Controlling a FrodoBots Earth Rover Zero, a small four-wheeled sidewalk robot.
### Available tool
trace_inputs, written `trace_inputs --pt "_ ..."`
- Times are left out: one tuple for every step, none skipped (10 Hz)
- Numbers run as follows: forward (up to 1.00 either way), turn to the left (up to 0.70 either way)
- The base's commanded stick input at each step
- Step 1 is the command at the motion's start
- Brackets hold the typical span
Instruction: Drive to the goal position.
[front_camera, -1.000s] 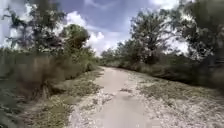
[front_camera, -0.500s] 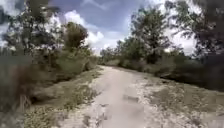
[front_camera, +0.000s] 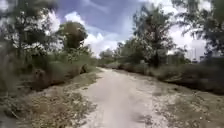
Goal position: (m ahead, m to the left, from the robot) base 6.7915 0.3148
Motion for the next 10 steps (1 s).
trace_inputs --pt "0.85 0.0" --pt "0.85 0.0" --pt "0.85 0.0" --pt "0.85 0.0" --pt "0.85 0.0" --pt "0.85 0.0" --pt "0.85 0.0" --pt "0.85 0.0" --pt "0.85 0.0" --pt "0.85 0.0"
